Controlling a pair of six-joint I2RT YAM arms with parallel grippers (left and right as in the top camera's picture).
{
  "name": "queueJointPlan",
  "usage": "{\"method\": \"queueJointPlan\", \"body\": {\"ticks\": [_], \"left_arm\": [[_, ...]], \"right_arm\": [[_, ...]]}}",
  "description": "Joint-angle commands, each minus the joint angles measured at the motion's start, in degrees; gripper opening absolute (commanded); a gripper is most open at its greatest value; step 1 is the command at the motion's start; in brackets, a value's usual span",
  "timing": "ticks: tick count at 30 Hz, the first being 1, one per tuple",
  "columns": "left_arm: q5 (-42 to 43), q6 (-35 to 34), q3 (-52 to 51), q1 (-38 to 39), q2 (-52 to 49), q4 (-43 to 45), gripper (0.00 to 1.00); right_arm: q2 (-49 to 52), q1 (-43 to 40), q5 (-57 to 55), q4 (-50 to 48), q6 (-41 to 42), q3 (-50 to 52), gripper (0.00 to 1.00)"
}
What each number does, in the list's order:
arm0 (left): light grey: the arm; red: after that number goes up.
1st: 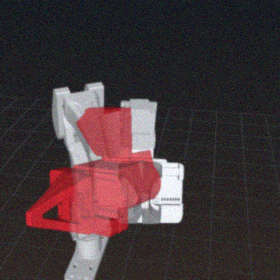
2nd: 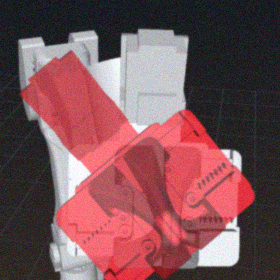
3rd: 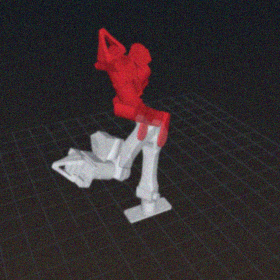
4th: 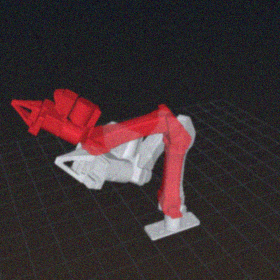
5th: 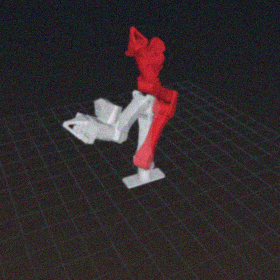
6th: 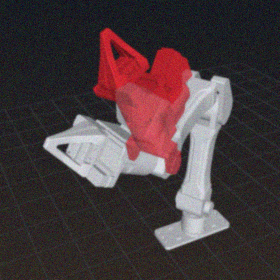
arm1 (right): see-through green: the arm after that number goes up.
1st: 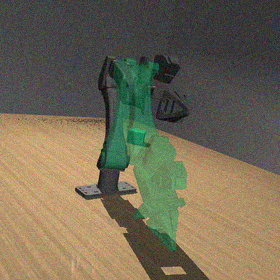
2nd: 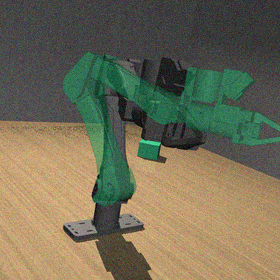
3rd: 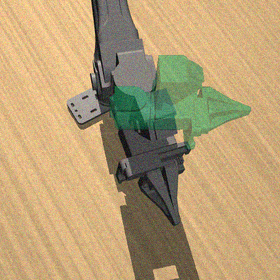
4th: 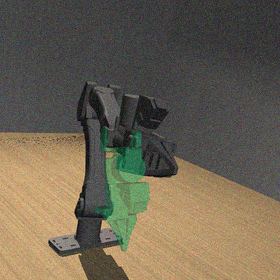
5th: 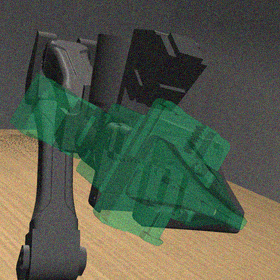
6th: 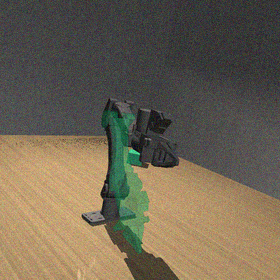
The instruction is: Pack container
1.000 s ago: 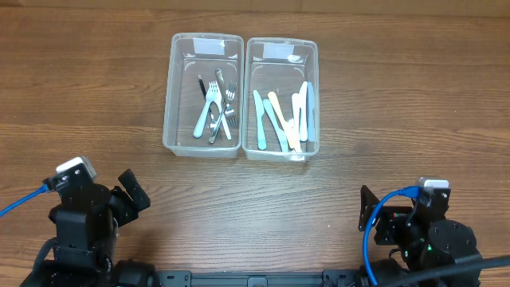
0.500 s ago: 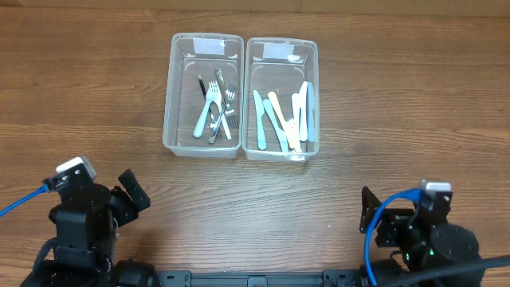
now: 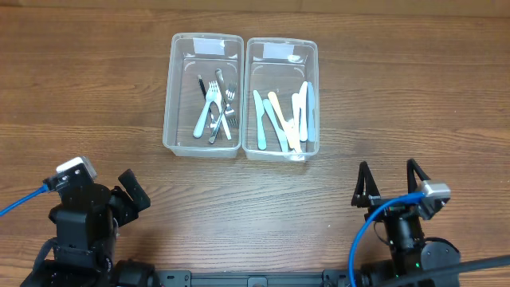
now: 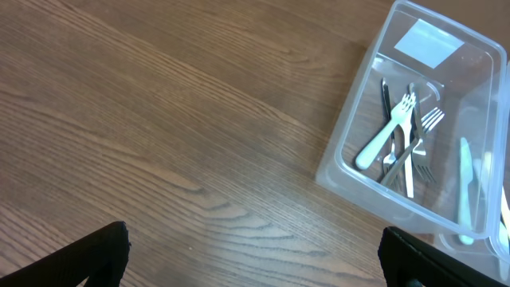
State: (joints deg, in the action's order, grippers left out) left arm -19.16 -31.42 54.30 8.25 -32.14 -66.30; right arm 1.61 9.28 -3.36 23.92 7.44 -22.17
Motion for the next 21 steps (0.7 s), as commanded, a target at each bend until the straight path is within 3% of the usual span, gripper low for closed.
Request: {"method": "queueJointPlan", "body": {"ticks": [1, 9, 21], "left_arm": [[-1.1, -0.5, -0.9, 0.1, 0.4, 0.0, 1.0], [-1.1, -0.5, -0.9, 0.1, 0.4, 0.0, 1.0], [-1.1, -0.5, -0.9, 0.1, 0.4, 0.0, 1.0]], "right_arm": [[-1.4, -1.6, -0.6, -5.4, -0.4, 5.6, 1.0], [-1.4, -3.0, -1.7, -17.0, -0.4, 15.9, 1.0], [-1.4, -3.5, 0.5, -18.1, 1.3, 21.1, 1.0]]}}
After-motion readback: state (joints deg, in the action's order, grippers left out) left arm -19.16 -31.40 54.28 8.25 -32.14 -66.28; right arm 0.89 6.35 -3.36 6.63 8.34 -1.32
